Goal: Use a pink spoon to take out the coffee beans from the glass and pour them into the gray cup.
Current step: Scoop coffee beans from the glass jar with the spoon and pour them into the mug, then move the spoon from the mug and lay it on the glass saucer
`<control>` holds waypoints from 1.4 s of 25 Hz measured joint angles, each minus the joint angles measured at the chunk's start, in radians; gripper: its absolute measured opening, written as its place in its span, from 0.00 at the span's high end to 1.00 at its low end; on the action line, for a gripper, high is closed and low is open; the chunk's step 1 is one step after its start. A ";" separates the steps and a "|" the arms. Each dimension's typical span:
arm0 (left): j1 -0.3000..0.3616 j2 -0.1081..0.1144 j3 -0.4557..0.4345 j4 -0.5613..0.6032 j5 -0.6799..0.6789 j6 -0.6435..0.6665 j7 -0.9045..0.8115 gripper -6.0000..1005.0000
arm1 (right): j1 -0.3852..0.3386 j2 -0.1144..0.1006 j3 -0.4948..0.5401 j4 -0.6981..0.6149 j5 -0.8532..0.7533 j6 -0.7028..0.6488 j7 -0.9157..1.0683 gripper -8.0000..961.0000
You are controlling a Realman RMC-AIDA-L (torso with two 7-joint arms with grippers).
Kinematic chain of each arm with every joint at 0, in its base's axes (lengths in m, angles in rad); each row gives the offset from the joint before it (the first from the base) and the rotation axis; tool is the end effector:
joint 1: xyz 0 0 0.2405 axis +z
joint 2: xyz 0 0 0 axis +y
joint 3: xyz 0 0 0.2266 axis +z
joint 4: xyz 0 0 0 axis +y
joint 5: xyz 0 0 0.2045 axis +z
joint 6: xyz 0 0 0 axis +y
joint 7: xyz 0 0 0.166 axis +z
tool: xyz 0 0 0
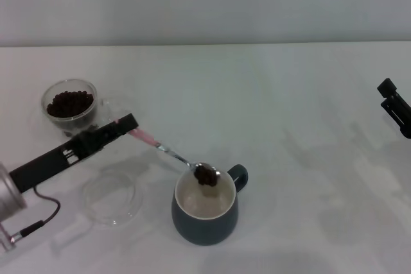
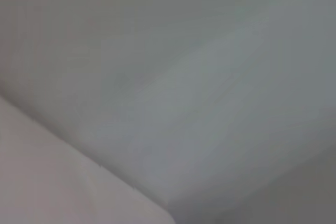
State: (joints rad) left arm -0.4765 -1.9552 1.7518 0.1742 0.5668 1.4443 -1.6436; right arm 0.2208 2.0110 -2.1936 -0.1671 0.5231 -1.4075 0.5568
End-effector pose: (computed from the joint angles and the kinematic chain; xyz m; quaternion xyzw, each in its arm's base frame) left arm -0.2381 0.2997 -0.0287 -0.7334 -0.5212 -0.4332 0.0529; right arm 0.3228 0.2699 0.0227 -0.6800 0.2998 0.4131 0.5263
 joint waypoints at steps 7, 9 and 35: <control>-0.049 0.023 -0.008 0.067 0.104 -0.012 0.082 0.86 | 0.000 0.000 -0.002 -0.001 0.000 -0.001 0.001 0.10; -0.066 0.029 -0.007 0.063 0.118 -0.024 0.089 0.86 | 0.000 0.000 -0.004 -0.002 0.000 -0.002 0.004 0.10; 0.076 0.068 -0.335 0.230 0.241 0.072 0.188 0.86 | 0.003 0.000 -0.010 -0.017 0.004 -0.011 0.000 0.10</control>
State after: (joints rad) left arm -0.4000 -1.8869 1.4170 0.4045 0.8078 1.5159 -1.4556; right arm 0.2242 2.0110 -2.2041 -0.1837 0.5269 -1.4181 0.5570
